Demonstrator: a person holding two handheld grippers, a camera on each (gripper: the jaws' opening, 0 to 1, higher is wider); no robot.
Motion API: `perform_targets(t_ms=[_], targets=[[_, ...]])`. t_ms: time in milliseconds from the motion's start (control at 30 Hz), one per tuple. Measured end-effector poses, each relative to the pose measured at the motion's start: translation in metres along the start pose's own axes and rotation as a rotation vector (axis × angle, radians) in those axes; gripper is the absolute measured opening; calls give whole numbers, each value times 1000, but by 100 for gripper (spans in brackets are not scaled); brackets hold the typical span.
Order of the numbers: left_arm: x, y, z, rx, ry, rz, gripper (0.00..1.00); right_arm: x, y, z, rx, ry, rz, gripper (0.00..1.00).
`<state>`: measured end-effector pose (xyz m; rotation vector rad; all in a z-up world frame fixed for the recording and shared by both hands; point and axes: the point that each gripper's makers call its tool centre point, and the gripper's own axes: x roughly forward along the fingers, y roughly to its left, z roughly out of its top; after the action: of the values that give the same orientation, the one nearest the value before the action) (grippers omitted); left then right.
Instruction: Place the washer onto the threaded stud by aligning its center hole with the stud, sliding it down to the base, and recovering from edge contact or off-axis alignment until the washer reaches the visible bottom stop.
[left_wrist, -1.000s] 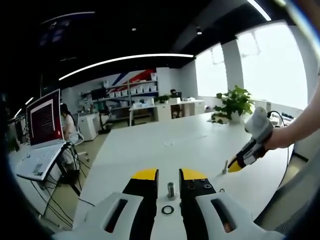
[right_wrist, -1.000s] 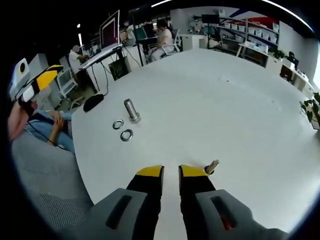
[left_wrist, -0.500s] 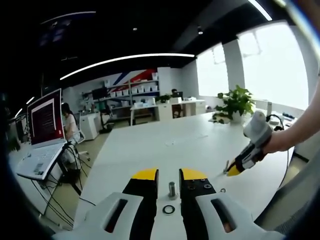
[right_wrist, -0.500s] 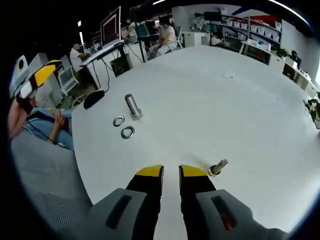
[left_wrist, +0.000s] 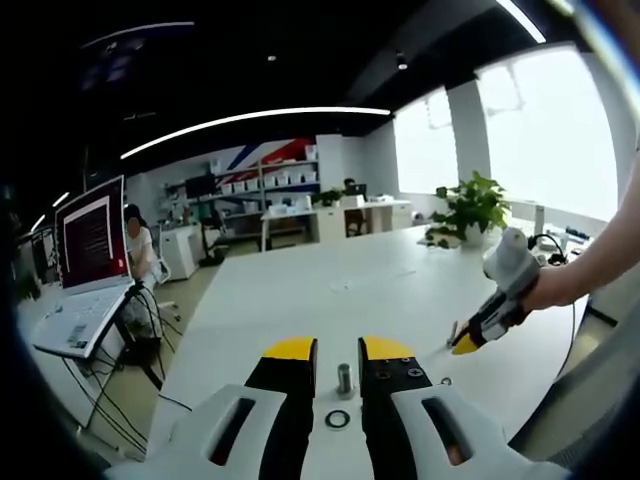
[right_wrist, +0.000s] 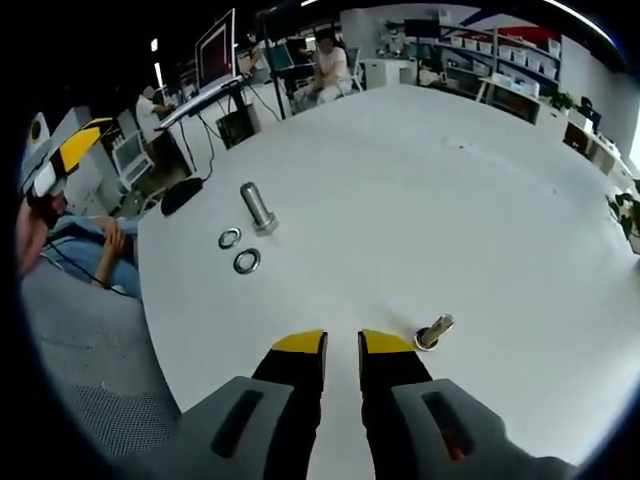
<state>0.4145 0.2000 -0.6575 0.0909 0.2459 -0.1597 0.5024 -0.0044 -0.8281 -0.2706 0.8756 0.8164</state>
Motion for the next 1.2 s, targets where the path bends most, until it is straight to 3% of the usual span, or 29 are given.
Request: perform_targets(t_ms=[933,1200], targets=[[3,0,-5,14,23,-1,14,27,24,-31,-56,102,59,18],[3,0,-5,16,26,1,14,31,27,-32,-66,105,67,18]])
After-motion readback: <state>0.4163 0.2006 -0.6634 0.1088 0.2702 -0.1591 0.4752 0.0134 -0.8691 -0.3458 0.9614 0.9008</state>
